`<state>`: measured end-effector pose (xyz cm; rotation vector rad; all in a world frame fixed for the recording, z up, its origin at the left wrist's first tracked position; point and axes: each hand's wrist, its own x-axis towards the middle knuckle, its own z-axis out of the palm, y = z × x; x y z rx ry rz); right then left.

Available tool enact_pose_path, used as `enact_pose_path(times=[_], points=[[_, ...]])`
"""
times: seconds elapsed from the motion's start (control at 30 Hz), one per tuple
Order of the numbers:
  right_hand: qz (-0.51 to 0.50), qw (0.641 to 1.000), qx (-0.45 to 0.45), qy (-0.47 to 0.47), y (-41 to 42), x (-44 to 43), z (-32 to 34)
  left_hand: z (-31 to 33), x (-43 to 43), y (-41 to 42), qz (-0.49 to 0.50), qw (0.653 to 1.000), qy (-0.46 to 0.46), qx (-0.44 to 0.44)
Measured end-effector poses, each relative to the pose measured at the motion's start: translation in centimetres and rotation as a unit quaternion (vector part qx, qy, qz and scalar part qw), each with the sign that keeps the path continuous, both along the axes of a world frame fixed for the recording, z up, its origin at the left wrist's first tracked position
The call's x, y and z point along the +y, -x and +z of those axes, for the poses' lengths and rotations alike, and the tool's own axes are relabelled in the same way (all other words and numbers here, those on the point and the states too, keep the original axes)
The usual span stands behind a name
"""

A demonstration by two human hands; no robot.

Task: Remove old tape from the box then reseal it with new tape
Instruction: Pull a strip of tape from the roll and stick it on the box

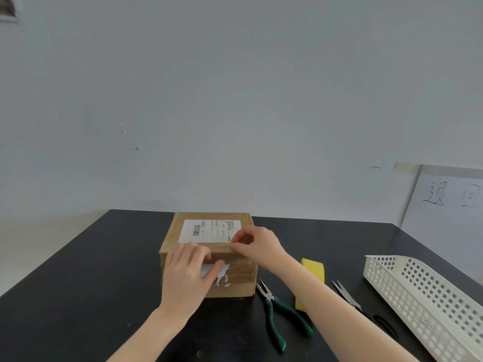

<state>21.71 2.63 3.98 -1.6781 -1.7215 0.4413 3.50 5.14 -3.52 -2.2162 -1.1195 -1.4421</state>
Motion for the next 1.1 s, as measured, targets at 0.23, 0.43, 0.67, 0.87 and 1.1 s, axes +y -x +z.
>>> enact_pose_path(times=[0.23, 0.43, 0.67, 0.87, 1.1], points=[[0.045, 0.999, 0.007, 0.004, -0.5, -0.6, -0.3, 1.7, 0.7, -0.3, 0.036, 0.996, 0.086, -0.014], [0.044, 0.992, -0.108, -0.039, 0.1, 0.1, -1.4, 1.8, 1.5, 0.2, -0.003, 0.994, 0.098, 0.053], [0.041, 0.99, -0.122, -0.059, 0.3, 0.8, -1.6, 1.4, 2.0, 0.0, -0.009, 0.996, 0.073, 0.05], [0.048, 0.99, -0.115, -0.065, 0.2, 1.3, -2.0, 1.0, 2.4, 0.1, -0.017, 0.997, 0.058, 0.044], [0.066, 0.991, -0.113, -0.041, -0.3, 1.0, -1.4, 0.9, 2.4, 0.4, -0.017, 0.996, 0.053, 0.077]])
